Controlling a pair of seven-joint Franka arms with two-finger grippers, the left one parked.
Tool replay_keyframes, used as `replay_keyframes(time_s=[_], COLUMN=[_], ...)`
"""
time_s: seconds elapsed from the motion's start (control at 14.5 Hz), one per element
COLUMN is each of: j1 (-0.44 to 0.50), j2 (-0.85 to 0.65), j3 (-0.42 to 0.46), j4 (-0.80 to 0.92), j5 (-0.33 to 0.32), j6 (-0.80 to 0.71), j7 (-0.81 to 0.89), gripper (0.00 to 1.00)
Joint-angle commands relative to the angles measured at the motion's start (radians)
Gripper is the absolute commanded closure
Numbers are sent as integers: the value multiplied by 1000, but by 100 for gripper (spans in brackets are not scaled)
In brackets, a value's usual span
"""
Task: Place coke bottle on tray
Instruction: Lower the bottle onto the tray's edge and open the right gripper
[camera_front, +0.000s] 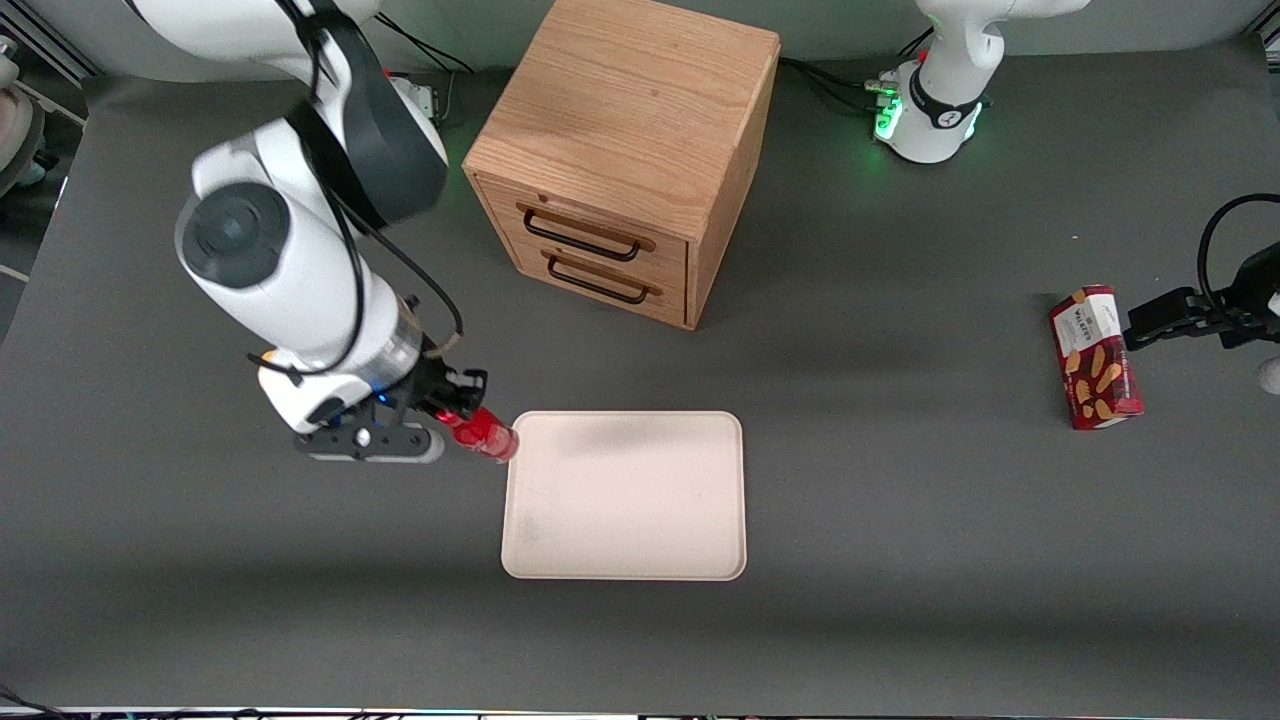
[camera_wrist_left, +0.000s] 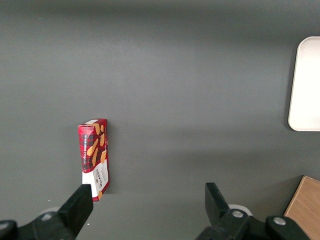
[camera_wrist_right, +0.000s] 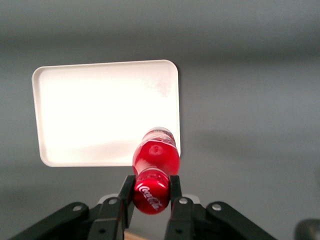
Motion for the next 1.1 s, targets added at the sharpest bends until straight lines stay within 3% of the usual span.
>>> replay_keyframes(time_s=[0.0,0.48,1.03], j1=[3,2,3], j2=[76,161,200], j3=[-11,-19,-28], j4=[20,-56,-56], j5=[17,17,15], j6=[78,256,279], j7=[21,29,30], gripper=[100,100,100])
